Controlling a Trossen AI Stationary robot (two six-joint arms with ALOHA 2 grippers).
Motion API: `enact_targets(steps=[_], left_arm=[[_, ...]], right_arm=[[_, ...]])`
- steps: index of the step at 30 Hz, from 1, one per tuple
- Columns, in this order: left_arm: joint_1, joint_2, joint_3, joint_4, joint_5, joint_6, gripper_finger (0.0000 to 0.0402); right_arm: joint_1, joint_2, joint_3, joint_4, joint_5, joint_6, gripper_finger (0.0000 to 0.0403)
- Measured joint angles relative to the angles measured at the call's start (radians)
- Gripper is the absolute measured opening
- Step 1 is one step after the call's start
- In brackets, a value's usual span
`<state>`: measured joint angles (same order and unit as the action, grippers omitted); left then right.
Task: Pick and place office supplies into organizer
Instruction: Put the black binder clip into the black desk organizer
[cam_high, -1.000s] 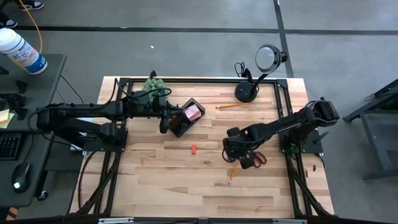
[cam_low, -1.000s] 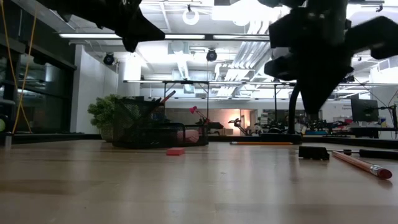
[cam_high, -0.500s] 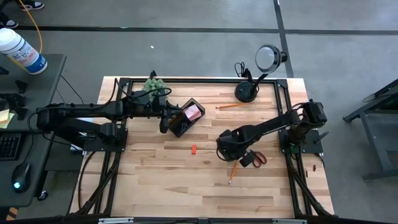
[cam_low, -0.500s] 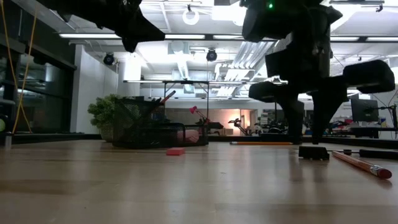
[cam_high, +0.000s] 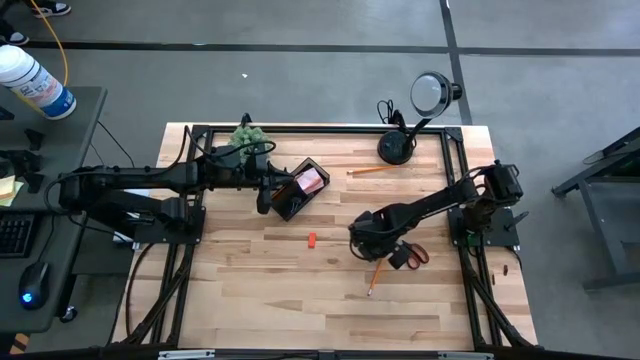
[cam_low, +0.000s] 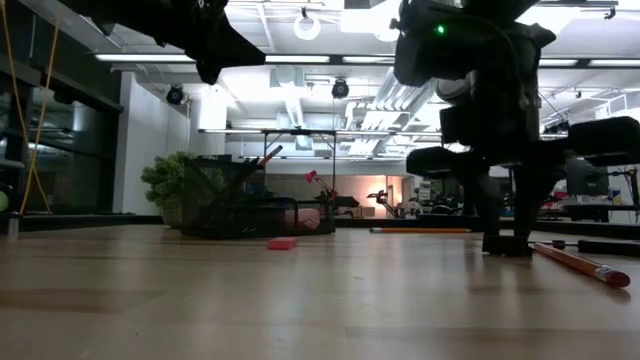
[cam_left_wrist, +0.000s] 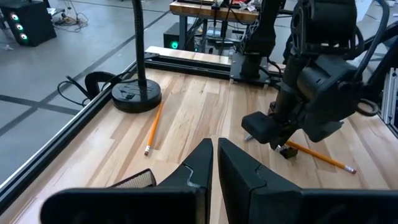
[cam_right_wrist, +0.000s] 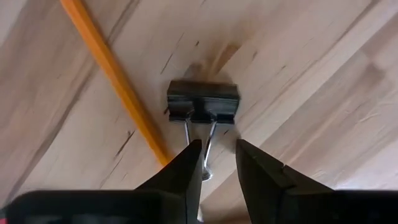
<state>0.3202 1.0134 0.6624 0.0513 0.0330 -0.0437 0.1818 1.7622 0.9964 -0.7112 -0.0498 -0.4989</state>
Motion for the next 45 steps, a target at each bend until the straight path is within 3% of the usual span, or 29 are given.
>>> enact_targets(steps=[7,13,25,30,35,45], left_arm=[[0.0,0.0,0.0,0.0,0.0,-0.006,0.0014],[0.0,0.0,0.0,0.0,-0.002,-0.006,0.0014],[0.0,0.0,0.0,0.0,-0.026,-0.007,0.0014],[0.0,0.0,0.0,0.0,-0.023,-0.007,0.0014],[0.0,0.0,0.0,0.0,0.006,-0.008,0.0014],[0.0,-0.019,0.0,0.007,0.072,-0.016,0.0014]], right_arm=[[0.005,-0.001,-0.011,0.01,0.03,0.0,0.0077],[0.004,-0.001,-0.011,0.018,0.041,0.0,0.0007],[-0.043,-0.002,0.087,0.017,0.001,0.068,0.0001],[-0.112,-0.002,0.179,0.077,0.133,0.072,0.0001],[-0.194,0.003,0.246,0.251,0.312,0.075,0.0],[-0.207,0.192,0.426,0.409,0.388,-0.065,0.0]])
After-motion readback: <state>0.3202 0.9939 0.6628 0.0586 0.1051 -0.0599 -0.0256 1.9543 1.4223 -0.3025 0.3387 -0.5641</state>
